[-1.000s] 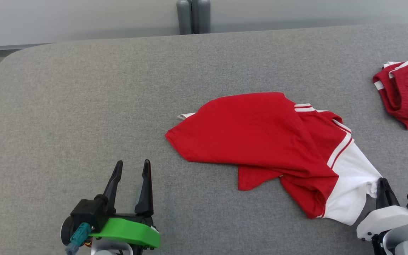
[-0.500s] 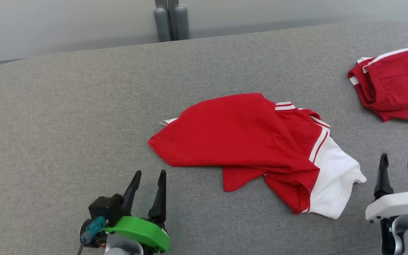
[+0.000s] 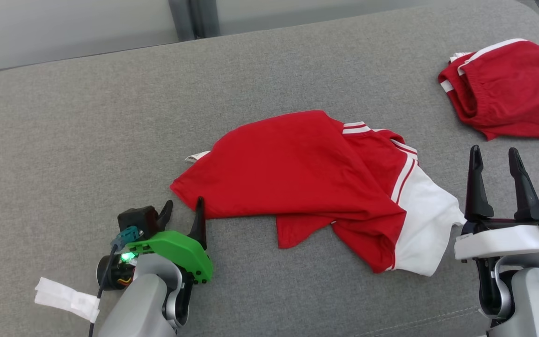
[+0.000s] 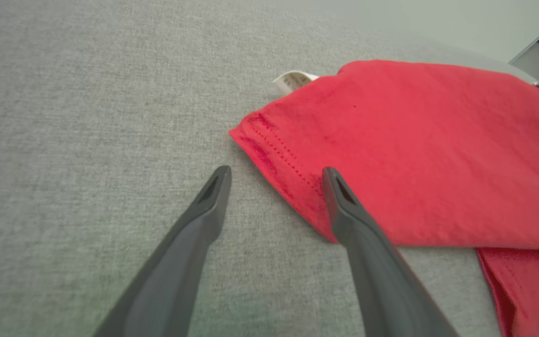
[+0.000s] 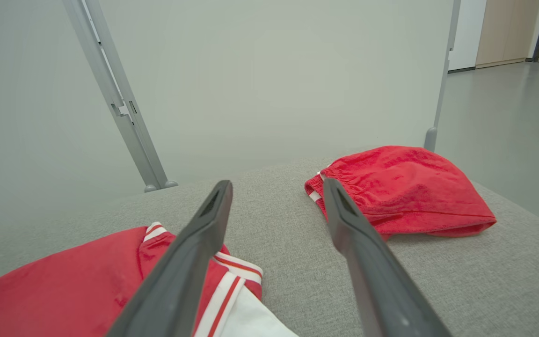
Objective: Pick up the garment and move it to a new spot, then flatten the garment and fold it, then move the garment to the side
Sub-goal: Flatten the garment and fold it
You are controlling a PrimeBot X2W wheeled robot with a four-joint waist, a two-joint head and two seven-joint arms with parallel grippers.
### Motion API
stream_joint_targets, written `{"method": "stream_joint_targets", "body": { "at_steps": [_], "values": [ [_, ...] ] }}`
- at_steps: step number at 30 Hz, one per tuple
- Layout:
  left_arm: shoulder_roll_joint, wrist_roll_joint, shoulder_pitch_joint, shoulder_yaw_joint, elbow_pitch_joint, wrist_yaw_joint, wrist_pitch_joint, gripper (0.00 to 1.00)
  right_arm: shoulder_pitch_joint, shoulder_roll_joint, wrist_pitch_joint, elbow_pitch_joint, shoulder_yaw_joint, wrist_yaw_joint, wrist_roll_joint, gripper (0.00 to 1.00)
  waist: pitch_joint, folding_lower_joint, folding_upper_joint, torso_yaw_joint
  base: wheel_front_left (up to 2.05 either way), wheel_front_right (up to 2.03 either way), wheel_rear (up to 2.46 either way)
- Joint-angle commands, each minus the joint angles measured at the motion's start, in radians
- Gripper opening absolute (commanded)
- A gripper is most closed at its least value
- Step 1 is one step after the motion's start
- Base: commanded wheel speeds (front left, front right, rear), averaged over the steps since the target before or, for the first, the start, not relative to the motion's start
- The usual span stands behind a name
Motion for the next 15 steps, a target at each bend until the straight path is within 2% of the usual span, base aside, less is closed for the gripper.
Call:
{"method": "stream_joint_targets", "body": {
  "at_steps": [1,9,10,11,12,15],
  "values": [
    [0.004,-0.011,-0.034,0.001,0.028,0.004,0.006,1.0,0.001,-0.002,-0.004,-0.013,0.006,0.0,0.007,1.0,0.021,0.0,-0.0001,-0.019,0.0,0.0,0.0],
    [0.003,-0.065,-0.113,-0.045,0.134,-0.02,-0.005,1.0,-0.003,-0.002,-0.004,-0.042,0.023,0.0,0.012,1.0,0.04,0.0,-0.0001,-0.035,0.0,0.0,0.0],
    [0.003,-0.069,-0.121,-0.054,0.136,-0.022,-0.013,0.85,-0.003,-0.002,-0.004,-0.043,0.022,0.0,0.011,1.0,0.041,0.0,-0.0001,-0.036,0.0,0.0,0.0],
    [0.003,-0.072,-0.131,-0.063,0.138,-0.021,-0.024,0.38,-0.003,-0.002,-0.004,-0.045,0.021,0.0,0.011,1.0,0.041,0.0,-0.0001,-0.037,0.0,0.0,0.0],
    [0.003,-0.07,-0.138,-0.07,0.14,-0.02,-0.032,0.0,-0.004,-0.002,-0.004,-0.046,0.02,0.0,0.011,1.0,0.041,0.0,-0.0001,-0.037,0.0,0.0,0.0],
    [0.004,-0.054,-0.16,-0.083,0.131,-0.014,-0.055,0.0,-0.002,-0.002,-0.004,-0.052,0.015,0.0,0.011,1.0,0.04,0.0,-0.0001,-0.033,0.0,0.0,0.0]
  ]
}}
